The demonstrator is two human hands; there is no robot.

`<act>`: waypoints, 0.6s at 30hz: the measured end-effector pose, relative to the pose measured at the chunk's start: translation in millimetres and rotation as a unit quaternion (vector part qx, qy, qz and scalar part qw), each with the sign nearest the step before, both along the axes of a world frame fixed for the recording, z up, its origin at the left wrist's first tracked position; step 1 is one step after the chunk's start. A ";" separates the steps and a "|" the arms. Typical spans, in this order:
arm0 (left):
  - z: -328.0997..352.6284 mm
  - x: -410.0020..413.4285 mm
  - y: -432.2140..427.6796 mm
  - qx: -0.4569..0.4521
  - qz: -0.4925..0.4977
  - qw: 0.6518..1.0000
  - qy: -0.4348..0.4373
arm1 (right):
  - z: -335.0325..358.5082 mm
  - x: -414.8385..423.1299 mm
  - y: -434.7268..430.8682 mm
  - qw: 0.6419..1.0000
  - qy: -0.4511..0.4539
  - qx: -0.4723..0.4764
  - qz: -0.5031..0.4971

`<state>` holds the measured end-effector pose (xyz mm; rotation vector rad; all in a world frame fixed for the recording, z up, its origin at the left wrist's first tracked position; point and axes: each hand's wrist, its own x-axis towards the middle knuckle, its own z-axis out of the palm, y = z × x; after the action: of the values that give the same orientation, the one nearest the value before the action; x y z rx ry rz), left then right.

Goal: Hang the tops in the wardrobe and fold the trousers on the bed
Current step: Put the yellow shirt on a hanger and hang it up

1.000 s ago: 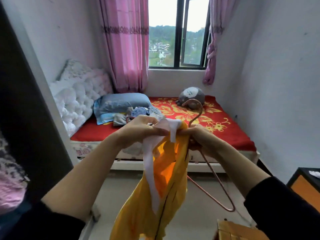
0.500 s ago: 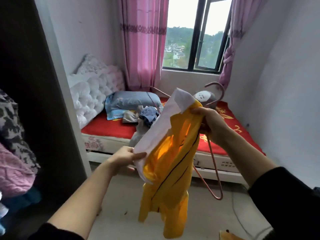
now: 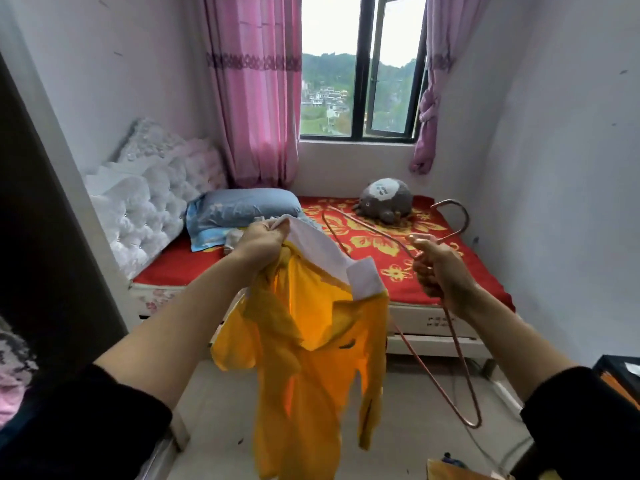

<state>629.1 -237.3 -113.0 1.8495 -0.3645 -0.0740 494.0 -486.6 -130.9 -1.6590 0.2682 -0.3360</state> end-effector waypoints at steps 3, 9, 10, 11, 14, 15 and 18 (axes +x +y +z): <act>-2.3 -2.7 -15.2 0.020 -0.016 0.999 -0.024 | 10.4 -3.2 -8.2 0.998 -0.064 0.001 0.014; -6.5 2.2 -4.2 0.168 0.085 0.970 -0.154 | -22.8 -4.8 -33.2 0.993 -0.032 0.073 0.089; -4.5 0.6 -0.2 0.197 0.105 0.957 -0.186 | -32.2 -4.1 -37.0 0.991 -0.007 0.085 0.101; -2.1 -1.6 4.2 0.225 0.119 0.943 -0.216 | -40.3 -3.9 -39.7 0.989 0.015 0.093 0.112; 0.4 -2.4 17.1 0.267 0.137 0.911 -0.284 | -51.9 -2.2 -40.1 0.986 0.060 0.076 0.138; 0.4 -1.9 21.4 0.277 0.138 0.903 -0.297 | -51.6 -1.5 -37.3 0.986 0.068 0.055 0.146; -2.0 -0.7 30.7 0.299 0.133 0.888 -0.323 | -44.2 4.5 -20.3 0.985 0.061 -0.015 0.162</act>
<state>628.4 -206.6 -115.1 2.4960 -0.5853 0.7112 498.5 -506.9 -175.1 -1.7234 0.0806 0.0057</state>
